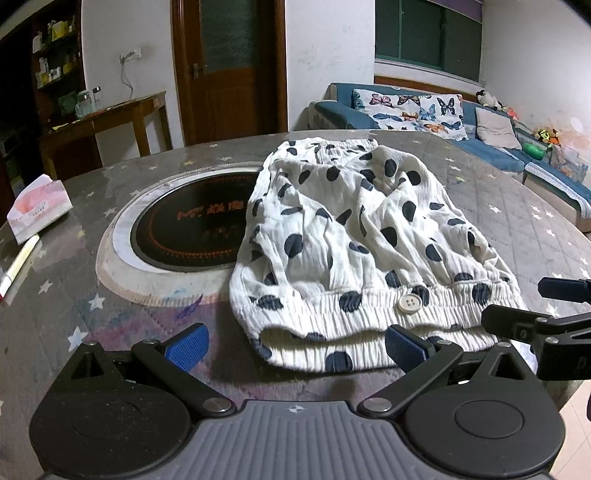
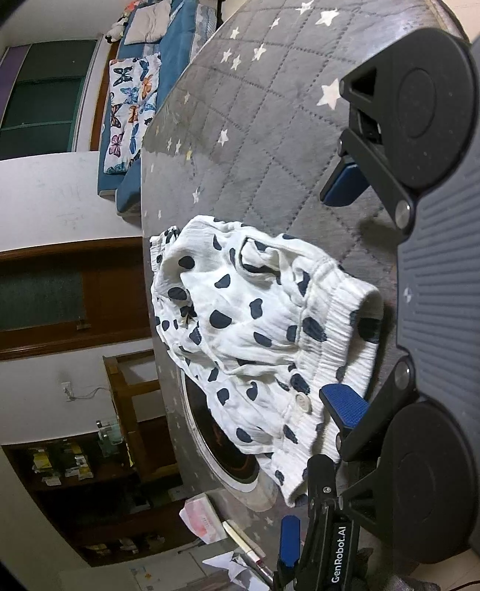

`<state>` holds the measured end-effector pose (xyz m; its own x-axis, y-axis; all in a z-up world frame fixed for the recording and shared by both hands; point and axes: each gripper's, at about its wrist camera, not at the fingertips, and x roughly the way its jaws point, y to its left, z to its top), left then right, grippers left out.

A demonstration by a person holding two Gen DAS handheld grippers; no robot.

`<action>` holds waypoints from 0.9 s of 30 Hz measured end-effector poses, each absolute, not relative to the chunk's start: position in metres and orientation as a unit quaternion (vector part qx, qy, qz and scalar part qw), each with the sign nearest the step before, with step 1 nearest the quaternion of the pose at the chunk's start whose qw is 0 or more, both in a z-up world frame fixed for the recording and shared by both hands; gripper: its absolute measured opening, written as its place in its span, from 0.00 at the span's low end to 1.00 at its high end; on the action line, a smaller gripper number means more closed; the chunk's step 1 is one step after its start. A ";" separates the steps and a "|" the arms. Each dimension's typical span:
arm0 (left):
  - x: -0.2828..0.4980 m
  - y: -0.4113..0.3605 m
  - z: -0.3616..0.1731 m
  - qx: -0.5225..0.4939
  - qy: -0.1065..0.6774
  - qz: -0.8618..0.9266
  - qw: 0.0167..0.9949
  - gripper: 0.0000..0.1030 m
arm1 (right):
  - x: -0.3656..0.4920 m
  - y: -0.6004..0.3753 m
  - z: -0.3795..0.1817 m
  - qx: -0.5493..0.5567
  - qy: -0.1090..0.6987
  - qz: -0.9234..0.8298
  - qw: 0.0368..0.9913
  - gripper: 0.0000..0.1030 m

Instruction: Fold clothes

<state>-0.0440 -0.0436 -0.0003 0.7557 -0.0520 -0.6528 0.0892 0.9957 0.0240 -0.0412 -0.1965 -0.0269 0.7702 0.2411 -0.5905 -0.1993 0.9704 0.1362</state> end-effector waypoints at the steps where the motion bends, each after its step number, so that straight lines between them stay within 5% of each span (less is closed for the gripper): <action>1: -0.043 -0.043 0.001 0.027 0.346 -0.038 0.937 1.00 | -0.040 -0.197 -0.027 0.034 0.318 0.117 0.940 1.00; 15: -0.007 -0.030 0.018 0.046 0.325 -0.017 0.944 1.00 | -0.014 -0.203 -0.027 0.053 0.326 0.128 0.935 0.99; 27: 0.023 -0.004 -0.004 0.024 0.383 -0.021 0.923 0.89 | 0.007 -0.213 -0.032 0.068 0.346 0.145 0.925 0.74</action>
